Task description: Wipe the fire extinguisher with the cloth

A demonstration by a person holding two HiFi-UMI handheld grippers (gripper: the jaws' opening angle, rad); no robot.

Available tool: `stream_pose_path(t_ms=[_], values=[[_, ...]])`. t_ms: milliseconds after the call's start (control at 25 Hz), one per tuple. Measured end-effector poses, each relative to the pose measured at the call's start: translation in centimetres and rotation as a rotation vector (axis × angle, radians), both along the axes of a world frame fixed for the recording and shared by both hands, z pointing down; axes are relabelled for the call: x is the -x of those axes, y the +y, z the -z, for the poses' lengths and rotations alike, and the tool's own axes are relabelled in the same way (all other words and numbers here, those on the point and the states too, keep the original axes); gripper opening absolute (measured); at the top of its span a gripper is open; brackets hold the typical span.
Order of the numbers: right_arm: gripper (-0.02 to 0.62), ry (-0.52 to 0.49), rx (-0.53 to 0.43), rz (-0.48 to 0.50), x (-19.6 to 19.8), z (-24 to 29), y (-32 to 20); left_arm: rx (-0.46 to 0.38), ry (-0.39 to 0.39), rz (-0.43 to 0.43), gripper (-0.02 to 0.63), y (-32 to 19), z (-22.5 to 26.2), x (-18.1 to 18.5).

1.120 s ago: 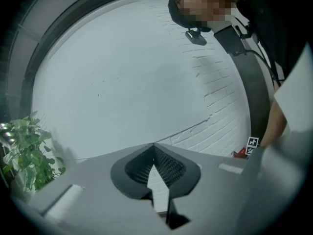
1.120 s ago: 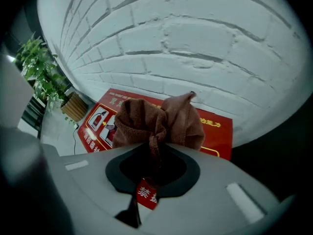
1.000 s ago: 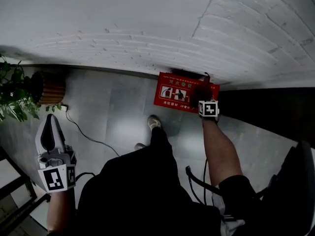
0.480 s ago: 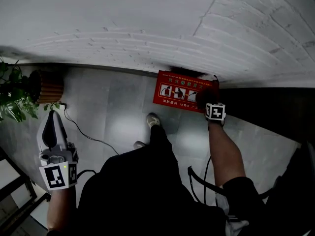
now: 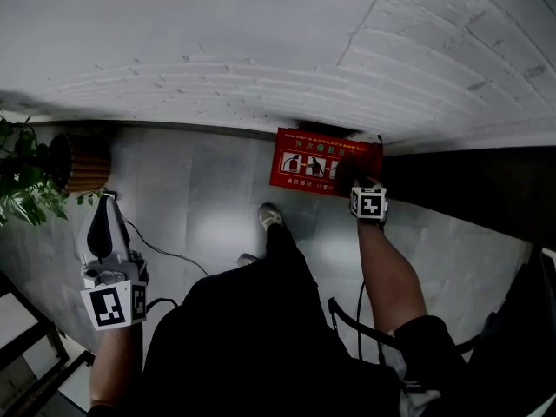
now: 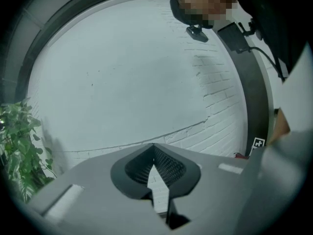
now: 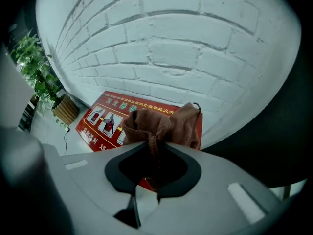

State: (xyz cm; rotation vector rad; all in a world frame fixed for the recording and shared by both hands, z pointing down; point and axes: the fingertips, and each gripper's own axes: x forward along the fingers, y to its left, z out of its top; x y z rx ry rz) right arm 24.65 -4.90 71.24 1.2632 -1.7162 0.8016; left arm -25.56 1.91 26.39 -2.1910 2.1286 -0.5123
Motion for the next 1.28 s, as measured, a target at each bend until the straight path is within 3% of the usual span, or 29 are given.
stream_pose_path(t_ms=[280,600,800,840,920,1120,1280], values=[[0.065,-0.004,-0.087,-0.028,0.3,3.6,0.2,0.047,0.104,-0.016,0.000,-0.4,-3.7,-1.6],[0.149,-0.065,-0.125,-0.059,1.4,3.8,-1.4,0.053,0.091,-0.097,0.000,-1.8,-3.2,-3.4],[0.170,-0.086,-0.207,-0.052,2.3,7.1,-1.0,0.016,0.138,-0.111,0.000,-3.4,-2.9,-4.1],[0.167,-0.092,-0.228,-0.056,2.2,8.2,-1.2,0.001,0.167,-0.115,0.000,-3.9,-2.8,-4.6],[0.098,-0.104,-0.278,-0.061,2.3,10.7,-1.5,-0.010,0.202,-0.124,0.000,-4.9,-2.8,-5.8],[0.003,-0.141,-0.460,-0.039,1.9,18.4,-3.0,-0.020,0.167,-0.243,0.000,-7.6,-3.8,-10.8],[0.002,-0.129,-0.550,-0.016,1.5,23.0,-1.9,-0.062,0.143,-0.345,0.000,-8.4,-3.5,-15.1]])
